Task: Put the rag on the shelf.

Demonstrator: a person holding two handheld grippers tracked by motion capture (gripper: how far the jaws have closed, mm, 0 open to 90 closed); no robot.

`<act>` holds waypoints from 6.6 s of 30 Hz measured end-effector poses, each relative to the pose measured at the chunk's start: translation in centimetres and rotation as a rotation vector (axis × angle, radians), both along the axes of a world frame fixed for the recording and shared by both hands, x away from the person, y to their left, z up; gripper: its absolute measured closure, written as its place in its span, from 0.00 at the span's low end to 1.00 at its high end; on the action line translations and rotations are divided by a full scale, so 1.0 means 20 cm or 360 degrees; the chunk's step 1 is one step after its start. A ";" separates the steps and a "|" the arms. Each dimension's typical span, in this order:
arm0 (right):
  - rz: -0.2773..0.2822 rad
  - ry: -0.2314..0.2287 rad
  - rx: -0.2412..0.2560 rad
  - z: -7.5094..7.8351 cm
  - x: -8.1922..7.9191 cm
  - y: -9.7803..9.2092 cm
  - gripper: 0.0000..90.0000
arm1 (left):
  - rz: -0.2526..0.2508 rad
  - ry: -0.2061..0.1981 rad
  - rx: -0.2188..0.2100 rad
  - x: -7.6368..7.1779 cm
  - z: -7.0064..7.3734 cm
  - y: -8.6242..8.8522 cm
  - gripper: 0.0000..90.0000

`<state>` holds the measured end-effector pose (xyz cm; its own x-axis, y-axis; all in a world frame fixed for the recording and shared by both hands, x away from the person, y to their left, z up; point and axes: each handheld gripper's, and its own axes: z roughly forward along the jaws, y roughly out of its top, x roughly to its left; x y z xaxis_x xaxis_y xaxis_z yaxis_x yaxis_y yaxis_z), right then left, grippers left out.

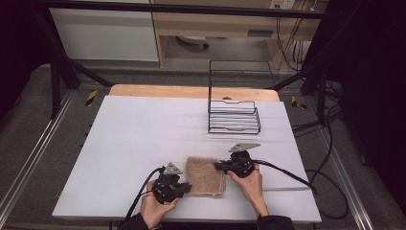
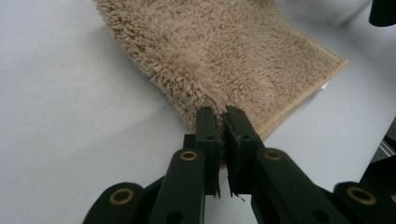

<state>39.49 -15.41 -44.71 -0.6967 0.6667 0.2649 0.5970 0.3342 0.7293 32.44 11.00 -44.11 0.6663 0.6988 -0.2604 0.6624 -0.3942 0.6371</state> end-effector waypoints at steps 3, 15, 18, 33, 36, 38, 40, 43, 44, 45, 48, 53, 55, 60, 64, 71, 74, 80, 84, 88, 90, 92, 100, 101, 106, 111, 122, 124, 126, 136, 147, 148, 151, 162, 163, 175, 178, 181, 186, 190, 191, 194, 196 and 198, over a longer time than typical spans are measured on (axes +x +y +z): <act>-0.0006 0.0003 -0.0029 -0.04 0.01 0.01 0.89 | -0.0011 -0.0012 0.0003 0.00 0.00 0.00 0.92; -0.0095 -0.0132 0.0067 0.04 -0.05 -0.09 0.47 | -0.0048 -0.0266 0.0062 0.07 0.11 0.09 0.47; -0.0129 -0.0131 0.0107 0.06 -0.07 -0.14 0.39 | -0.0048 -0.0283 0.0063 0.13 0.12 0.10 0.34; -0.0182 -0.0136 0.0112 0.04 -0.16 -0.26 0.09 | -0.0007 -0.0130 0.0003 0.38 0.04 0.03 0.32; -0.0179 -0.0138 0.0112 0.03 -0.16 -0.26 0.09 | 0.0021 -0.0110 -0.0019 0.41 0.02 0.03 0.41; -0.0179 -0.0138 0.0110 0.03 -0.16 -0.26 0.08 | 0.0018 -0.0108 0.0018 0.41 0.01 0.03 0.47; -0.0178 -0.0129 0.0113 0.03 -0.16 -0.25 0.08 | 0.0032 -0.0089 0.0011 0.42 -0.01 0.02 0.52; -0.0176 -0.0123 0.0117 0.02 -0.16 -0.25 0.08 | 0.0055 -0.0058 -0.0023 0.42 -0.02 0.02 0.60; -0.0178 -0.0118 0.0119 0.02 -0.16 -0.25 0.08 | 0.0053 -0.0054 -0.0027 0.42 -0.02 0.02 0.62; -0.0180 -0.0115 0.0118 0.02 -0.16 -0.25 0.08 | 0.0053 -0.0054 -0.0027 0.42 -0.02 0.02 0.64; -0.0174 -0.0114 0.0107 0.02 -0.15 -0.25 0.07 | 0.0053 -0.0049 -0.0052 0.42 -0.04 0.01 0.70; -0.0185 -0.0114 0.0097 0.02 -0.15 -0.24 0.06 | 0.0064 -0.0040 -0.0092 0.41 -0.05 0.01 0.77; -0.0188 -0.0115 0.0092 0.02 -0.15 -0.24 0.06 | 0.0071 -0.0034 -0.0097 0.41 -0.05 0.01 0.79; -0.0194 -0.0102 0.0078 0.02 -0.14 -0.21 0.03 | 0.0076 -0.0049 -0.0089 0.41 -0.06 0.01 0.84; -0.0214 -0.0091 0.0100 0.02 -0.12 -0.19 0.01 | 0.0067 -0.0052 -0.0088 0.41 -0.06 0.01 0.89; -0.0221 -0.0099 0.0049 0.05 -0.08 -0.10 0.01 | 0.0045 -0.0087 -0.0060 0.40 -0.06 0.00 0.90; -0.0204 -0.0105 0.0004 0.06 -0.04 -0.05 0.05 | 0.0036 -0.0102 -0.0050 0.40 -0.06 0.00 0.90; -0.0259 -0.0039 -0.0025 0.02 0.03 0.02 0.21 | 0.0034 -0.0151 -0.0009 0.38 -0.06 -0.02 0.90; -0.0237 -0.0058 -0.0106 -0.01 0.03 0.03 0.36 | 0.0024 -0.0141 -0.0017 0.39 -0.06 -0.01 0.91; -0.0228 -0.0033 -0.0118 -0.01 0.02 0.03 0.51 | 0.0012 -0.0143 -0.0010 0.39 -0.06 -0.01 0.90; -0.0217 0.0002 -0.0119 -0.02 0.01 0.04 0.56 | 0.0013 -0.0138 -0.0018 0.40 -0.06 -0.01 0.90; -0.0214 0.0032 -0.0116 -0.02 0.01 0.04 0.60 | 0.0013 -0.0134 -0.0021 0.40 -0.06 -0.01 0.90; -0.0212 0.0091 -0.0092 -0.02 0.00 0.04 0.74 | 0.0004 -0.0156 -0.0006 0.39 -0.06 -0.01 0.90; -0.0195 0.0121 -0.0071 -0.02 0.00 0.04 0.81 | 0.0003 -0.0161 -0.0003 0.39 -0.06 -0.02 0.90; -0.0197 0.0169 -0.0043 -0.02 0.00 0.05 0.88 | -0.0002 -0.0166 -0.0002 0.39 -0.06 -0.01 0.90; -0.0200 0.0183 -0.0032 -0.02 0.00 0.05 0.90 | 0.0000 -0.0163 -0.0018 0.39 -0.06 -0.01 0.91; -0.0208 0.0161 0.0000 0.00 -0.01 0.04 0.91 | 0.0023 -0.0131 -0.0068 0.39 -0.04 0.01 0.94; -0.0207 0.0156 0.0012 0.01 -0.01 0.04 0.91 | 0.0026 -0.0136 -0.0092 0.39 -0.03 0.01 0.94; -0.0205 0.0131 0.0038 0.03 -0.02 0.03 0.91 | 0.0026 -0.0164 -0.0110 0.38 0.00 0.03 0.94; -0.0216 0.0045 0.0138 0.09 -0.05 0.00 0.91 | 0.0000 -0.0254 -0.0183 0.34 0.11 0.05 0.94; -0.0212 -0.0080 0.0202 0.20 -0.10 -0.03 0.91 | 0.0000 -0.0364 -0.0244 0.29 0.20 0.05 0.94; -0.0210 -0.0093 0.0204 0.21 -0.10 -0.03 0.91 | -0.0001 -0.0371 -0.0248 0.29 0.21 0.05 0.94; -0.0207 -0.0127 0.0210 0.23 -0.12 -0.03 0.91 | 0.0002 -0.0390 -0.0271 0.28 0.23 0.05 0.94; -0.0199 -0.0242 0.0224 0.31 -0.15 -0.03 0.92 | 0.0016 -0.0471 -0.0327 0.25 0.30 0.07 0.95; -0.0199 -0.0256 0.0225 0.31 -0.15 -0.03 0.92 | 0.0019 -0.0473 -0.0331 0.25 0.30 0.07 0.95; -0.0198 -0.0362 0.0257 0.37 -0.18 -0.04 0.92 | 0.0032 -0.0548 -0.0388 0.20 0.36 0.08 0.95; -0.0201 -0.0378 0.0261 0.38 -0.19 -0.04 0.92 | 0.0032 -0.0574 -0.0385 0.20 0.37 0.07 0.95; -0.0203 -0.0401 0.0265 0.41 -0.19 -0.04 0.92 | 0.0032 -0.0593 -0.0394 0.20 0.40 0.07 0.95; -0.0205 -0.0449 0.0272 0.45 -0.20 -0.04 0.92 | 0.0036 -0.0624 -0.0423 0.20 0.44 0.07 0.95; -0.0224 -0.0480 0.0289 0.47 -0.19 -0.06 0.92 | 0.0032 -0.0645 -0.0440 0.21 0.46 0.05 0.95; -0.0232 -0.0479 0.0295 0.48 -0.19 -0.06 0.92 | 0.0029 -0.0650 -0.0441 0.21 0.47 0.04 0.95; -0.0243 -0.0501 0.0301 0.50 -0.19 -0.08 0.92 | 0.0029 -0.0668 -0.0442 0.22 0.48 0.03 0.95; -0.0251 -0.0520 0.0296 0.51 -0.18 -0.08 0.92 | 0.0027 -0.0676 -0.0447 0.23 0.49 0.03 0.95; -0.0259 -0.0531 0.0299 0.53 -0.18 -0.08 0.92 | 0.0034 -0.0674 -0.0468 0.24 0.50 0.02 0.95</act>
<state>35.83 -17.06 -34.19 -0.6544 0.7367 0.1701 0.3518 0.0976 0.9310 37.28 11.43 -34.07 0.7420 0.6514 -0.1581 0.3282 -0.1474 0.9331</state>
